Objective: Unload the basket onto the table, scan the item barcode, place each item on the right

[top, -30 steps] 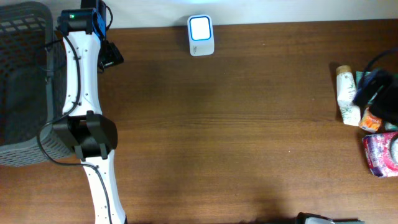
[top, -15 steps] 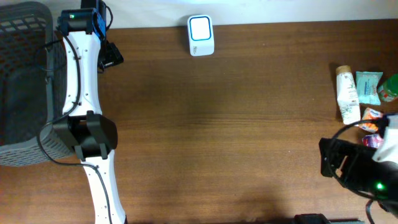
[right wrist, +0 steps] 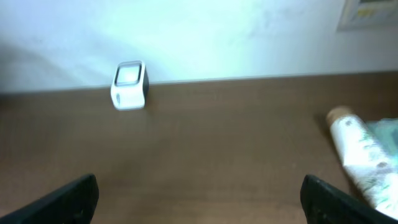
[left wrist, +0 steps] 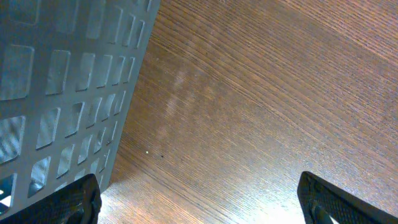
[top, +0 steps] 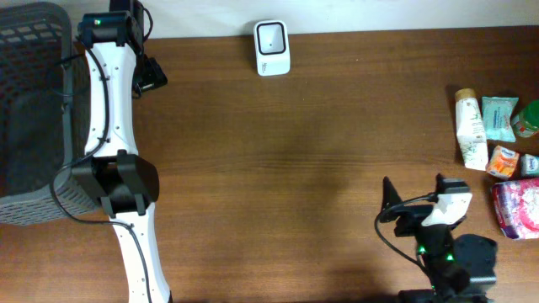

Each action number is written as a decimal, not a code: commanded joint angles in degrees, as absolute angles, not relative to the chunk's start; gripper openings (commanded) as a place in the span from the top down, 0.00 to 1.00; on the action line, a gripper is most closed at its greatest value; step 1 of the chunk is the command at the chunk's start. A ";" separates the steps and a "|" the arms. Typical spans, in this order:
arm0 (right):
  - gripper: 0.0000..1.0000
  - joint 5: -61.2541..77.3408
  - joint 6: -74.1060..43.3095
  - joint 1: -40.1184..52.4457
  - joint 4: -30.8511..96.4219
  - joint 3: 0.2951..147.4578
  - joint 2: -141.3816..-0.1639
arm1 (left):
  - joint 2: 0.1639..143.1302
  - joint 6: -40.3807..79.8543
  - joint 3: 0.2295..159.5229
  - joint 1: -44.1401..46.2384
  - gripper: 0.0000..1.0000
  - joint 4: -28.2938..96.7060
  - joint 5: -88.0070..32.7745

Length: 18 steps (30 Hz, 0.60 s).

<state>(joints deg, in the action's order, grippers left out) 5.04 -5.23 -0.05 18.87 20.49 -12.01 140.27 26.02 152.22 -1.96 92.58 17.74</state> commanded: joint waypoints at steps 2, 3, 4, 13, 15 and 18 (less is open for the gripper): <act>0.01 7.31 -4.40 0.36 7.68 10.28 -5.63 | 139.94 26.52 152.66 -2.42 0.01 92.64 17.52; 0.01 7.33 -3.27 0.38 6.26 8.78 -4.25 | 139.94 26.52 152.66 -2.42 0.01 92.64 17.52; 0.01 7.29 -3.18 0.36 5.65 8.10 -3.51 | 139.94 26.52 152.66 -2.42 0.01 92.64 17.52; 0.01 6.90 -0.32 0.36 -4.29 0.32 -0.19 | 139.94 26.52 152.66 -2.42 0.01 92.64 17.52; 0.01 6.87 1.30 0.36 -2.94 0.32 -0.19 | 139.94 26.52 152.66 -2.42 0.01 92.64 17.52; 0.01 7.07 1.26 0.38 3.79 0.32 -0.19 | 139.94 26.52 152.66 -2.42 0.01 92.64 17.52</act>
